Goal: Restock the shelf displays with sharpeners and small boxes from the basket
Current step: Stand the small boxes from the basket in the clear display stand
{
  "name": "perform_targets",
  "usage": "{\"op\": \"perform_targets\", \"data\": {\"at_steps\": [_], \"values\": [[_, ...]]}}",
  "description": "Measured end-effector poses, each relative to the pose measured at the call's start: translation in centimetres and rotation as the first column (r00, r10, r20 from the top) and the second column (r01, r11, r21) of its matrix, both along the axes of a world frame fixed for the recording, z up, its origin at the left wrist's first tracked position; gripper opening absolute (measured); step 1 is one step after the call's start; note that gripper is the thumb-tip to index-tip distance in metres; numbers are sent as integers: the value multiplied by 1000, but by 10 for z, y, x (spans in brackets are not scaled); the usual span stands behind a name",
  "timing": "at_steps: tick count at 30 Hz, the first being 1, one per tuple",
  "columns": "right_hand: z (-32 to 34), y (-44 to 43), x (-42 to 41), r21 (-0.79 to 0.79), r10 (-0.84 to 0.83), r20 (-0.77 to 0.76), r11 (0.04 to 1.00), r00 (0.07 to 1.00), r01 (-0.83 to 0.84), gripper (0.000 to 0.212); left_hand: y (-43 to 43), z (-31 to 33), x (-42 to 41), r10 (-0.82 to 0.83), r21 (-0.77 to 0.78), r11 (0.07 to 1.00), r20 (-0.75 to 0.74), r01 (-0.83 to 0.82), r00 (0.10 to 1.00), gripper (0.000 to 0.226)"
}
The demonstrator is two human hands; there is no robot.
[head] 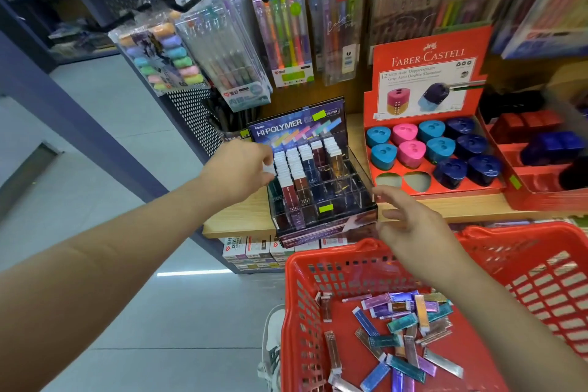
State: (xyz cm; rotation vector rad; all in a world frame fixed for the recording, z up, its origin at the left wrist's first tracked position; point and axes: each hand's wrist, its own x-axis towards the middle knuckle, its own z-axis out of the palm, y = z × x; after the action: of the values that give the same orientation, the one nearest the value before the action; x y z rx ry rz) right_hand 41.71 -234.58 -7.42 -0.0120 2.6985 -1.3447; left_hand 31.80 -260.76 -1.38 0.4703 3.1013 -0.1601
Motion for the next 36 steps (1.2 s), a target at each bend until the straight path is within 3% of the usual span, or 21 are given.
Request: {"op": "perform_targets", "data": {"at_steps": [3,7,12,16,21,25,29,33,36], "values": [[11,22,3,17,24,7,1000,1000,-24,35,8,32,3,27,84,996,-54,-23,998,15],[26,55,13,137,92,86,985,992,-103,18,48,81,27,-92,184,975,-176,124,980,16],[20,97,40,300,153,230,928,961,-220,13,118,55,75,-299,191,940,64,283,952,16],[-24,128,71,393,107,332,888,937,-240,26,149,-43,114,-353,90,934,372,345,859,21],[-98,146,101,393,40,456,887,889,-242,47,160,-165,152,-227,90,972,578,216,784,28],[-148,134,103,384,114,440,873,891,-301,71,155,-239,164,-115,88,993,630,76,768,70],[-196,110,87,454,234,359,802,903,-388,78,161,-280,164,21,35,998,680,-61,733,119],[-228,91,64,560,264,444,664,856,-495,110,171,-296,173,64,66,988,657,-142,751,126],[-238,84,56,595,266,432,634,862,-494,119,173,-300,172,88,103,978,585,-181,807,129]]}}
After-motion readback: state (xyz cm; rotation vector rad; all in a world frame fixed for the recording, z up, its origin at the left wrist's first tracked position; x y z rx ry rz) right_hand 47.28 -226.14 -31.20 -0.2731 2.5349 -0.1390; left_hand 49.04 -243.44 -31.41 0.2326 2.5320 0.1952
